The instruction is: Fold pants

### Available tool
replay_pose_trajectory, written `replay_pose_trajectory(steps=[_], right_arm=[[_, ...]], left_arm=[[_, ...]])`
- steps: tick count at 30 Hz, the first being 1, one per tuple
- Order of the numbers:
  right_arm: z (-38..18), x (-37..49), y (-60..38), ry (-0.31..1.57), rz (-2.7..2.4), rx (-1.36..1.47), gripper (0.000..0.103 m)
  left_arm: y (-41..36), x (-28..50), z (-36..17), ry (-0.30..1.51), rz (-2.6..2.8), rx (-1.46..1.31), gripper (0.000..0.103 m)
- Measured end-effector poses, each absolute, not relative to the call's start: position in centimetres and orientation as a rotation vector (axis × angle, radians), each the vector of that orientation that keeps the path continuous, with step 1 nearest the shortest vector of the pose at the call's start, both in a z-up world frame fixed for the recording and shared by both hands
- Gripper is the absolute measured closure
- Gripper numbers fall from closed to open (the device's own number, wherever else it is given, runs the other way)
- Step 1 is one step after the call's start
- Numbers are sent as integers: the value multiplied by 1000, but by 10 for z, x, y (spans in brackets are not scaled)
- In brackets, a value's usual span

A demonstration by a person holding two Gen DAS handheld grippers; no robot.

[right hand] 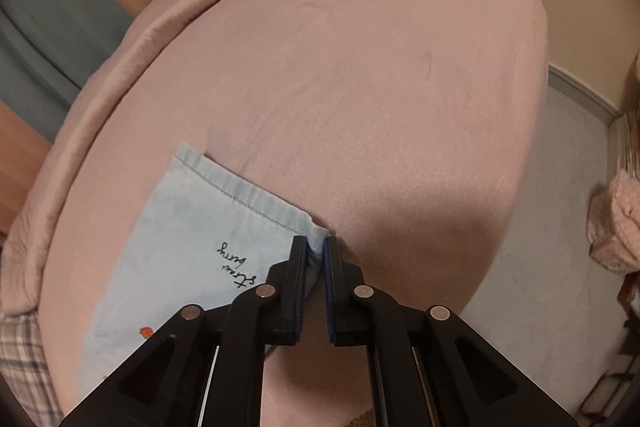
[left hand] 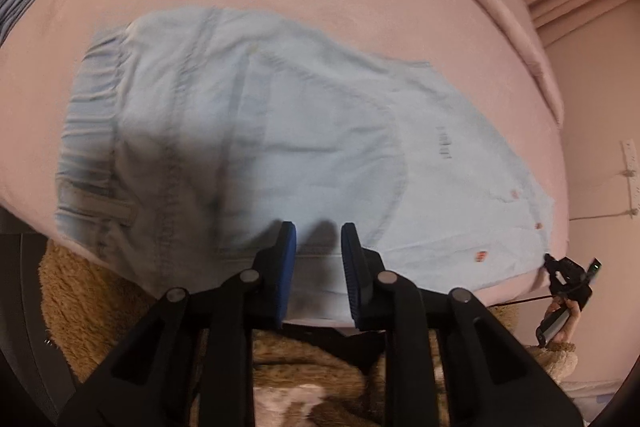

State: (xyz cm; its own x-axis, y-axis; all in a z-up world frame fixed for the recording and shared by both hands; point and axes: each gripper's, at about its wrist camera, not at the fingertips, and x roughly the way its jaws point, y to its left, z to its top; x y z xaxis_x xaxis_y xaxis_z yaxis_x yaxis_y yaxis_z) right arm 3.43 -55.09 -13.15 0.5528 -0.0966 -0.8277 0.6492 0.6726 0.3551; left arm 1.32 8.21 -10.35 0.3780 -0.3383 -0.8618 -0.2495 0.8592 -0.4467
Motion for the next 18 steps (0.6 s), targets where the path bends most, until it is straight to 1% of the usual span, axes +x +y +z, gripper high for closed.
replay_pose_trajectory(steps=[1, 4, 5, 6, 9, 13, 18], right_arm=[[-127, 36, -550, 898, -495, 697, 95], [-106, 43, -547, 880, -505, 621, 79], [-101, 49, -547, 870, -492, 599, 65], [-94, 59, -546, 857, -463, 583, 55], [-90, 89, -543, 861, -385, 562, 54], [-101, 136, -536, 897, -305, 547, 54], [-114, 175, -530, 948, -295, 479, 54]], left_arm=[[77, 14, -98, 1183, -83, -573, 80], [58, 17, -89, 1158, -158, -555, 74], [51, 17, -88, 1155, -179, -543, 72], [46, 18, -89, 1158, -188, -531, 72], [29, 21, -99, 1198, -193, -495, 72], [23, 25, -123, 1276, -124, -443, 72], [15, 25, -125, 1268, -103, -402, 72]])
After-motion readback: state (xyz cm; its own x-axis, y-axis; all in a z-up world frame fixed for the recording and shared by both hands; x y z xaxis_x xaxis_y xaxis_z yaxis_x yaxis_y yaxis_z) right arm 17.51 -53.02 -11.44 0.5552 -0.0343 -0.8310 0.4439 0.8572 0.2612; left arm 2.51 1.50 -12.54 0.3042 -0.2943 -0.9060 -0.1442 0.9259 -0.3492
